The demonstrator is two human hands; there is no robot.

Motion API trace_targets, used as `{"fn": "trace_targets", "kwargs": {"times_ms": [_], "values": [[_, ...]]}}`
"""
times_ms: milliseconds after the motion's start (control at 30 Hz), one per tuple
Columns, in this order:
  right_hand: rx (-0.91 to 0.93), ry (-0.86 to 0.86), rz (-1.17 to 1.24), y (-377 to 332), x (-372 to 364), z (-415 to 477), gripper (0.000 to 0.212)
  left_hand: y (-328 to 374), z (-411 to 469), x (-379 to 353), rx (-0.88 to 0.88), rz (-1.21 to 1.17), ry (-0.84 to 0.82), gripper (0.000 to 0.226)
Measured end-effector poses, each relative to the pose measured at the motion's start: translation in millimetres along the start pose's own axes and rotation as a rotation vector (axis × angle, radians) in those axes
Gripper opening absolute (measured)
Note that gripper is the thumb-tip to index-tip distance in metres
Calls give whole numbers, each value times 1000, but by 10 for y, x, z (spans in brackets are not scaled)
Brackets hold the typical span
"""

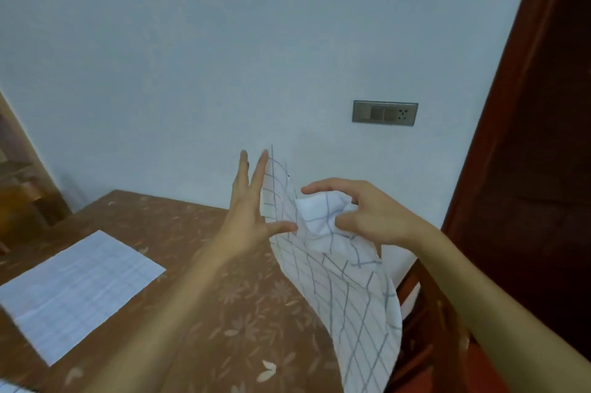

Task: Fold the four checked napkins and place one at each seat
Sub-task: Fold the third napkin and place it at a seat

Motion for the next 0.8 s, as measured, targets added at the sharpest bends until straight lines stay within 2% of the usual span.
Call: {"fn": "trace_targets", "kwargs": {"times_ms": [100, 200, 233, 333, 367, 500, 567, 700, 800], "values": [[53, 41, 23, -200, 177, -50, 60, 105, 28, 249, 121, -124, 15, 150], [92, 170, 96, -320, 395, -57, 51, -29, -61, 365, 258, -323, -32, 152], [105, 212, 118, -352, 456, -58, 52, -72, -125, 376, 282, -346, -62, 142], [134, 323, 183, -415, 611, -34, 49, -207, -299, 370, 342, -373, -130, 70], [147, 350, 205, -420, 641, -13, 50, -246, -339, 358, 340, -404, -129, 55], [103, 472, 267, -361, 700, 58, 42, -338, -374, 428, 369, -523, 113, 32], [15, 414, 351, -253, 639, 70, 42, -308, -352, 551, 360, -530, 227, 16], [-216, 148, 376, 330, 311, 80, 65, -379, -305, 896, 333, -510, 339, 16], [-278, 114, 215, 659, 87, 114, 51, -457, -325, 1103, 317, -436, 351, 16]]}}
Point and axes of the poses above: each hand's wrist, its own z-axis towards the middle knuckle, its own x-axis out of the back of the hand, y = z × x, the point moved 6 cm from there along z, towards the middle knuckle, and after that the axes turned 1 degree about -x, right-handed, at the moved point
